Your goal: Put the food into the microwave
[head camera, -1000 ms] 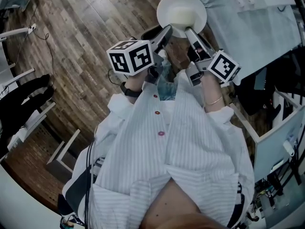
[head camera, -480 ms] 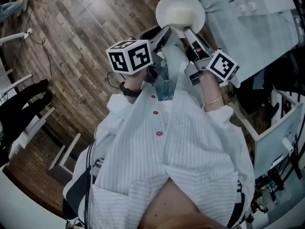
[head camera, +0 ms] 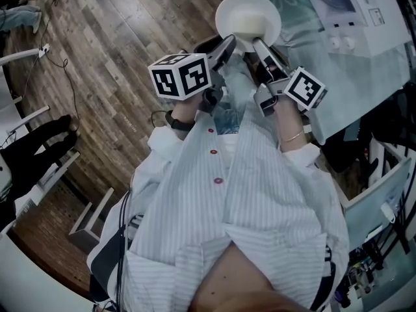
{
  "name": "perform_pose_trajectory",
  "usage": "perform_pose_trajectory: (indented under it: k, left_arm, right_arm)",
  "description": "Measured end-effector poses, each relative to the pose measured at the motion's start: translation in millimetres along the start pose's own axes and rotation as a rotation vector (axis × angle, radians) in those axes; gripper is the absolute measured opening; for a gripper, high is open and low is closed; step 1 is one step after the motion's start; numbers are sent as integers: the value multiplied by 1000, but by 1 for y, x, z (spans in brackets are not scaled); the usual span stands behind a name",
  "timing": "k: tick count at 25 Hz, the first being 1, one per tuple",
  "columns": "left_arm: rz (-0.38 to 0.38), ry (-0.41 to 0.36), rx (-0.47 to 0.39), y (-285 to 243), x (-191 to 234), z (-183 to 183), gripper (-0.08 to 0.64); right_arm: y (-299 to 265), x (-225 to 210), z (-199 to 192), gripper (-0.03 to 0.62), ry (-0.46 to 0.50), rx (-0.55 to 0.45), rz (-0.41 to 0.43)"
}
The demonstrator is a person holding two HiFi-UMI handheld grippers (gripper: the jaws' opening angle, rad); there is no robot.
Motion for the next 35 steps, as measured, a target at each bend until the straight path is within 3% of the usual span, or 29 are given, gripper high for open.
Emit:
perform_pose_trajectory:
  k: [17,23,31,35]
  left_arm:
    - [-45,-27,93,-100,34,109,81]
    - [-62,-23,132,-125,43,129,81]
    - [-133,-48,233,-169,41,146,83]
    - [-185,-75,301,-195,39,156,83]
  right_arm:
    - [-71,-4,114,69,-32,-79,-9]
    - [-81,-15,131,69,-89,-97,-73]
    - [-75,-27,154,69,-118,-198,-96]
    - [-68,-37,159,69,-200,-262,-163]
Point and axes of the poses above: the fingertips, and each gripper's own axes: y backward along the fingers, x to its left, z out of its top, the point moved 10 cm from there along y, backward along the fingers, and after that the axes turned 12 degrees about -z, right-handed, at the moved point
